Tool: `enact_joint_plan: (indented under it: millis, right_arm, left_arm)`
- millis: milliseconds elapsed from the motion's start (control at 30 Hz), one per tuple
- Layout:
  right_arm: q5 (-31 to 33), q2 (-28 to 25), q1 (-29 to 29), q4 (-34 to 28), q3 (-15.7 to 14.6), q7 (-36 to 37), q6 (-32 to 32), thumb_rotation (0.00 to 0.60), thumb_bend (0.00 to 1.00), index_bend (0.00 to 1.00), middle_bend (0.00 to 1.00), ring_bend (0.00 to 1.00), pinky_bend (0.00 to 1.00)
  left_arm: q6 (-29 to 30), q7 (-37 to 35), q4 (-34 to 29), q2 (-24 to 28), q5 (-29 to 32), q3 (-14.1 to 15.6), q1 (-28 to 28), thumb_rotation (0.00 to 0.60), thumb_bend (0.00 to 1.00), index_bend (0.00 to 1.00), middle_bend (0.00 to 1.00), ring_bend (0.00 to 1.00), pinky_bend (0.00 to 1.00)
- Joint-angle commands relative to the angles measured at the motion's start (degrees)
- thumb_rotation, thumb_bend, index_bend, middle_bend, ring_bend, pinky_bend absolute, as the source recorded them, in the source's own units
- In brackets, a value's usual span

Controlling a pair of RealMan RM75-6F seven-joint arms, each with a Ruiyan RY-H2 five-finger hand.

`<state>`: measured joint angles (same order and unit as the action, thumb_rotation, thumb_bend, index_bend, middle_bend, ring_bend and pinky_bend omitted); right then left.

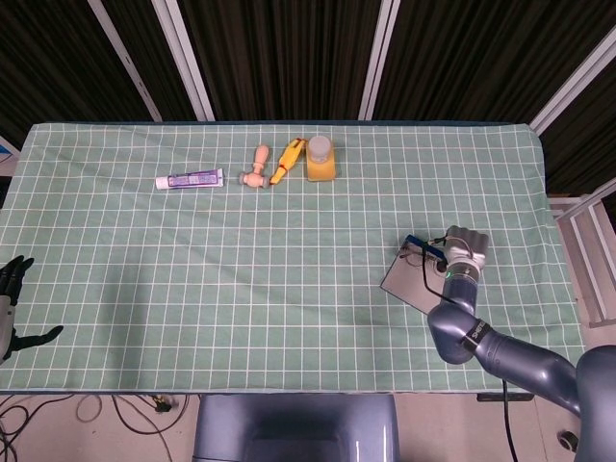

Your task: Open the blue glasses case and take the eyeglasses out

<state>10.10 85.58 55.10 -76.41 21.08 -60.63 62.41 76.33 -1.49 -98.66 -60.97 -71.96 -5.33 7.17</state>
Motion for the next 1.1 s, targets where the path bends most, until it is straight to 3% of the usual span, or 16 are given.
enact_joint_plan:
  millis: [33, 300, 767, 1100]
  right_arm:
    - [1.2, 0.1, 0.0, 0.5, 0.5, -1.0, -0.8, 0.6, 0.39, 0.38, 0.94, 0.99, 0.91]
    - [2.6, -0.2, -0.2, -0.9, 1.0, -1.8, -1.7, 0.6, 0.39, 0.38, 0.94, 0.99, 0.91]
    - [-0.9, -1.9, -1.2, -10.2, 0.7, 1.3, -0.6, 0.6, 0.41, 0.43, 0.94, 0.99, 0.91]
    - [-1.6, -2.1, -1.9, -9.0, -1.0, 2.6, -0.3, 0.6, 0.45, 0.45, 0.94, 0.99, 0.91]
  left_arm:
    - [0.0, 0.3, 0.0, -0.1, 0.1, 0.0, 0.0, 0.6, 0.0, 0.0, 0.0, 0.0, 0.0]
    - [0.0, 0.1, -0.1, 0.0, 0.0, 0.0, -0.1, 0.6, 0.0, 0.0, 0.0, 0.0, 0.0]
    - [0.1, -0.9, -0.2, 0.4, -0.6, 0.2, -0.2, 0.6, 0.0, 0.0, 0.0, 0.0, 0.0]
    - [0.0, -1.3, -0.2, 0.5, -0.5, 0.1, -0.2, 0.6, 0.0, 0.0, 0.0, 0.0, 0.0]
